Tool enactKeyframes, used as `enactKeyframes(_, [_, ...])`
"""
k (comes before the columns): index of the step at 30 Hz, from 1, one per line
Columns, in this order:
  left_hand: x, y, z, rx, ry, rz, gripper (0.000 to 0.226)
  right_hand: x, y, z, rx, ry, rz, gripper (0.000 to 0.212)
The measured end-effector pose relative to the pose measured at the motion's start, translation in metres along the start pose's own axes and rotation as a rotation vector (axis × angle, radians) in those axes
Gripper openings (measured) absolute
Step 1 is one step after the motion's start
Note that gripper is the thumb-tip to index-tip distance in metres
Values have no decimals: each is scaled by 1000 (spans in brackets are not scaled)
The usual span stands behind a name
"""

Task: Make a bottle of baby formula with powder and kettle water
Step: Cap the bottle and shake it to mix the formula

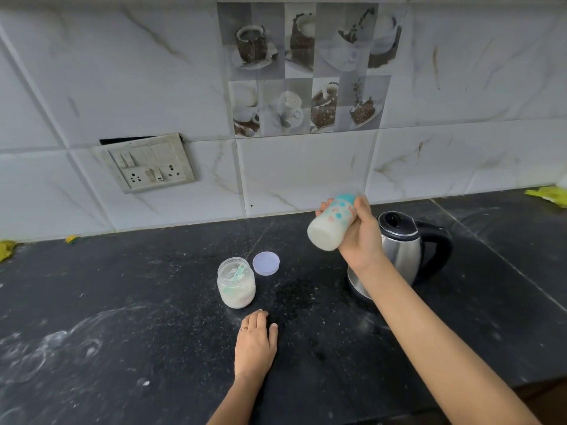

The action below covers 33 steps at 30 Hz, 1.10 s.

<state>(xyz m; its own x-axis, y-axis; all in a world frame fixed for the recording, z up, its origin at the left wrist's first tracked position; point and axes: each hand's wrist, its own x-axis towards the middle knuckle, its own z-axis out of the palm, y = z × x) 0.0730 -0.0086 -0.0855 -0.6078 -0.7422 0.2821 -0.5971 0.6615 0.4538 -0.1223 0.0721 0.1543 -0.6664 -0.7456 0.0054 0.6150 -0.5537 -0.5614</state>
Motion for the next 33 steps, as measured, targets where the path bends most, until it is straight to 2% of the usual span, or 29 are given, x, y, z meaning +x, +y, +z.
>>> enactKeyframes(4, [0, 1, -1, -1, 3, 4, 25, -7, 1, -3, -142, -98, 88, 28])
enactKeyframes(6, [1, 1, -1, 0, 3, 1, 24, -5, -1, -2, -81, -76, 55, 28])
enactKeyframes(9, [0, 1, 0, 8, 4, 1, 24, -1, -4, -3, 18, 9, 55, 50])
enactKeyframes(10, [-1, 1, 0, 10, 5, 2, 25, -2, -2, -4, -49, -19, 79, 50])
enactKeyframes(12, [0, 1, -1, 7, 5, -1, 25, -7, 0, -3, -144, -90, 109, 37])
enactKeyframes(16, [0, 3, 0, 13, 7, -3, 22, -2, -4, -1, 18, -37, 60, 47])
enactKeyframes(20, [0, 3, -1, 17, 20, -6, 22, -9, 1, -5, -159, -133, 122, 35])
enactKeyframes(24, [-1, 3, 0, 14, 12, 0, 23, -4, -2, -5, 55, -35, 76, 53])
enactKeyframes(28, [0, 2, -1, 21, 14, 11, 23, -11, -3, -7, -116, -143, 107, 30])
enactKeyframes(30, [0, 2, 0, 26, 19, 16, 22, -7, -5, -7, -44, -88, 74, 24])
enactKeyframes(33, [-1, 1, 1, 17, 23, 14, 22, -2, -5, -12, 16, -44, 138, 48])
